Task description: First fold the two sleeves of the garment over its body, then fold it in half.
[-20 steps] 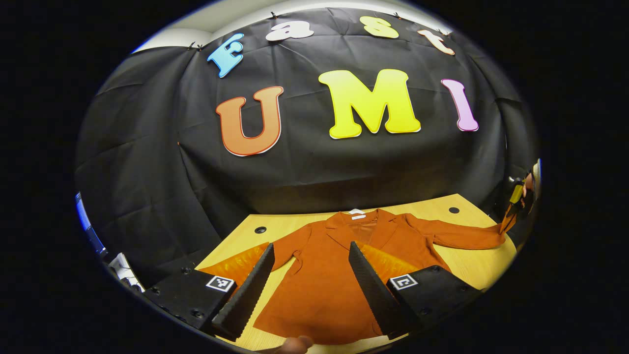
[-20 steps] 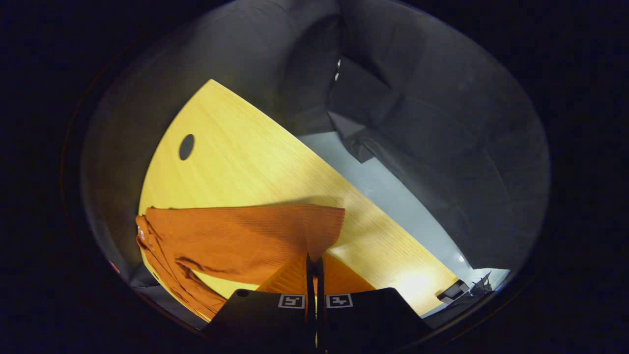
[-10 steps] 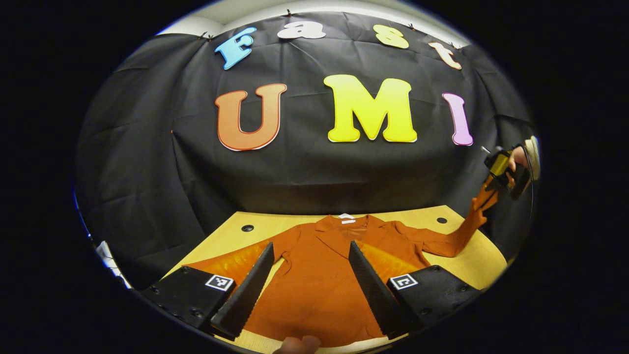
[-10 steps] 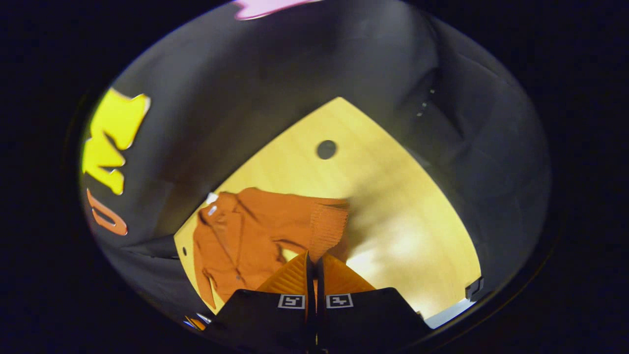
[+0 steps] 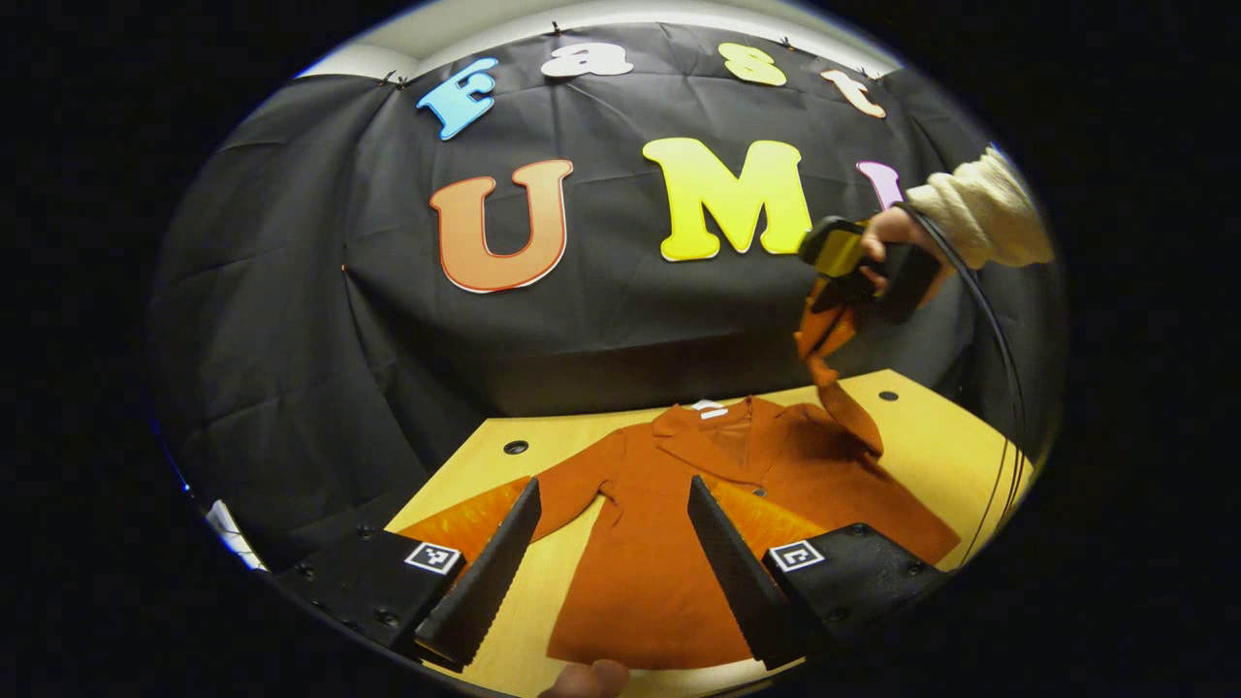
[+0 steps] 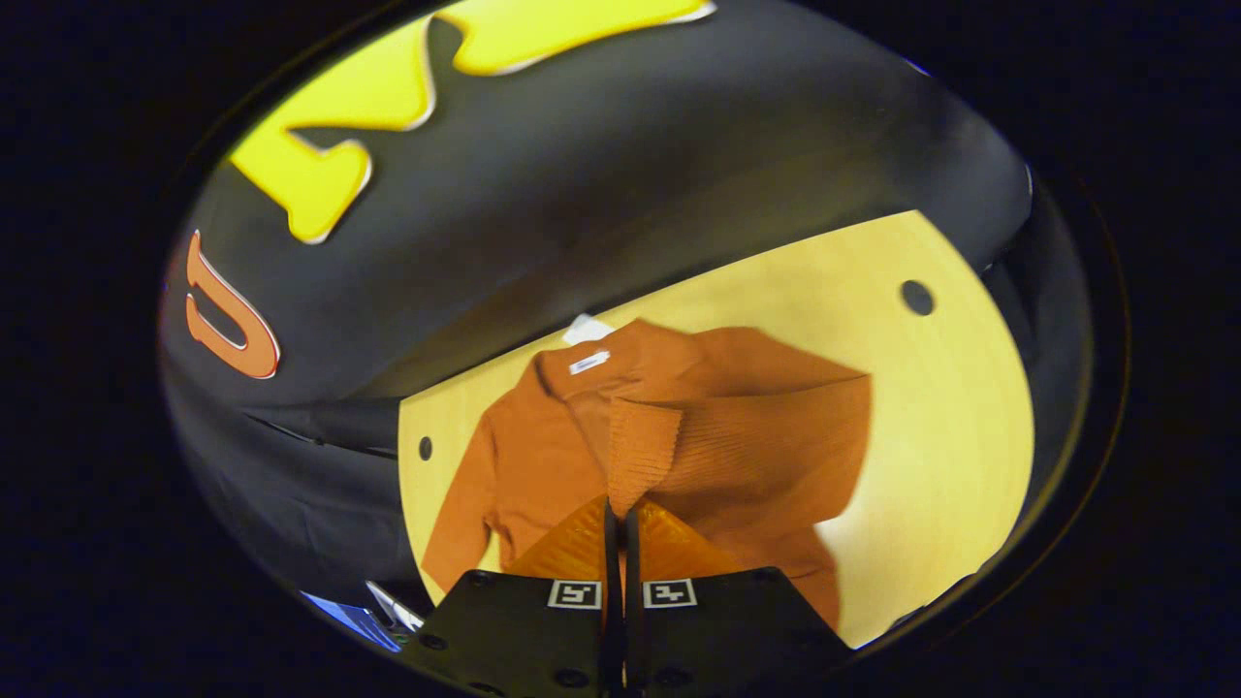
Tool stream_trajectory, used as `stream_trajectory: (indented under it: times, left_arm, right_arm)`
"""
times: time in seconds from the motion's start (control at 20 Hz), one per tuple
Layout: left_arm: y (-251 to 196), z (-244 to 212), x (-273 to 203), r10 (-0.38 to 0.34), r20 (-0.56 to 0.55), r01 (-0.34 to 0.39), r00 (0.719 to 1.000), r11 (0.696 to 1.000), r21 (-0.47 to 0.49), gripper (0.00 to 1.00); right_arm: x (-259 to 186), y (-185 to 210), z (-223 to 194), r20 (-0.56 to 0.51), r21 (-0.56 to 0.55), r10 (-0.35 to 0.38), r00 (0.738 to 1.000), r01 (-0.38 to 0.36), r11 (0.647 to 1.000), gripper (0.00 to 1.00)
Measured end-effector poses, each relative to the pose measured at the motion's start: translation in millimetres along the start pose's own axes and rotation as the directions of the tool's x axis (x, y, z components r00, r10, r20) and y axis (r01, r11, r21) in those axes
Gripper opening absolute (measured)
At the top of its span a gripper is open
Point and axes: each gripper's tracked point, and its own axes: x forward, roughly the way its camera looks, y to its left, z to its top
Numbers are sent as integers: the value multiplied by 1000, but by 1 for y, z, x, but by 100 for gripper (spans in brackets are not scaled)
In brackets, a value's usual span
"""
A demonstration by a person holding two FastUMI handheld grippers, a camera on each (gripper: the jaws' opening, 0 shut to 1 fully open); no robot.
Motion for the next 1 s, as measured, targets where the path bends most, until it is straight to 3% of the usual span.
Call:
stream_trajectory:
  times: [0.2,0.3,0.45,0.65,0.75,1.0]
  left_arm:
    - [38,-18,-10,27,-15,-27,1000,1000,11,99]
    - [65,-28,-15,73,-22,-72,997,997,35,99]
    - [86,-52,-22,92,-61,-92,994,996,2,99]
    - [100,-90,-33,102,-163,-110,981,993,-44,99]
    - [104,-95,-39,116,-172,-130,978,989,-73,99]
    - [105,-102,-49,148,-208,-163,967,985,-59,99]
  right_arm:
    - [78,67,-37,-87,-58,22,996,-27,998,1]
    - [112,78,-46,-112,-95,-2,994,-9,995,1]
    - [146,101,-53,-128,-99,37,991,-50,994,1]
    - [187,103,-73,-152,-143,-10,988,-12,990,1]
    - [200,106,-87,-194,-138,-21,981,-6,990,1]
    - [220,117,-97,-178,-156,-34,983,6,988,1]
